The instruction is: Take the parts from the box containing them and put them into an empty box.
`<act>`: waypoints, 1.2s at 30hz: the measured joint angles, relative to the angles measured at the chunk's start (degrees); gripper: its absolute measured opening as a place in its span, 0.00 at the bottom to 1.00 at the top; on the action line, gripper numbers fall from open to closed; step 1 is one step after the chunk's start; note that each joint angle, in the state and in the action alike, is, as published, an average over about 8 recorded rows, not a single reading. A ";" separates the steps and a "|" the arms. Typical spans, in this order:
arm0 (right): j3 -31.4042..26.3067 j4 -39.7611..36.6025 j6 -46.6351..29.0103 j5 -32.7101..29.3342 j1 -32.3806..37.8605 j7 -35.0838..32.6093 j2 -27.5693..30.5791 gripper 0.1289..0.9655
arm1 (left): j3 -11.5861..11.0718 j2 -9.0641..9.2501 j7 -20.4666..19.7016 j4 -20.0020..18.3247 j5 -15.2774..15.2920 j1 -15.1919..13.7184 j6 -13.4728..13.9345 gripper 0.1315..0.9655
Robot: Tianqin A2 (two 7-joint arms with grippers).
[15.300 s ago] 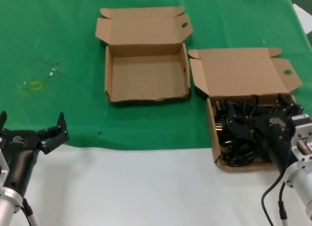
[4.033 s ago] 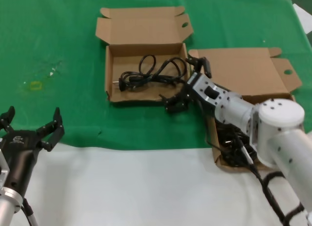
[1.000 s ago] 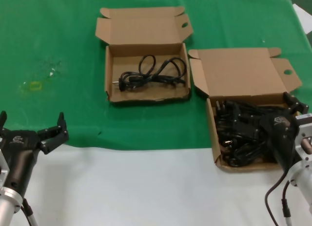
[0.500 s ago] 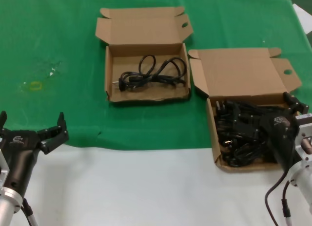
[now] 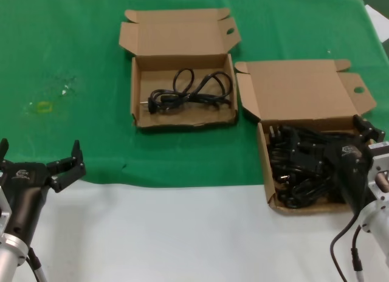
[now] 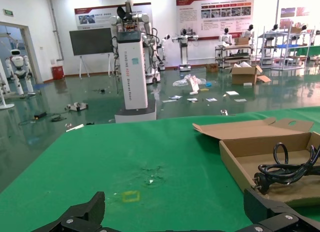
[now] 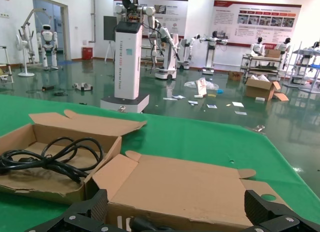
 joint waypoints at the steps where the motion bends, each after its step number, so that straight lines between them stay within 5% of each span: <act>1: 0.00 0.00 0.00 0.00 0.00 0.00 0.00 1.00 | 0.00 0.00 0.00 0.00 0.00 0.00 0.00 1.00; 36: 0.00 0.00 0.00 0.00 0.00 0.00 0.00 1.00 | 0.00 0.00 0.00 0.00 0.00 0.00 0.00 1.00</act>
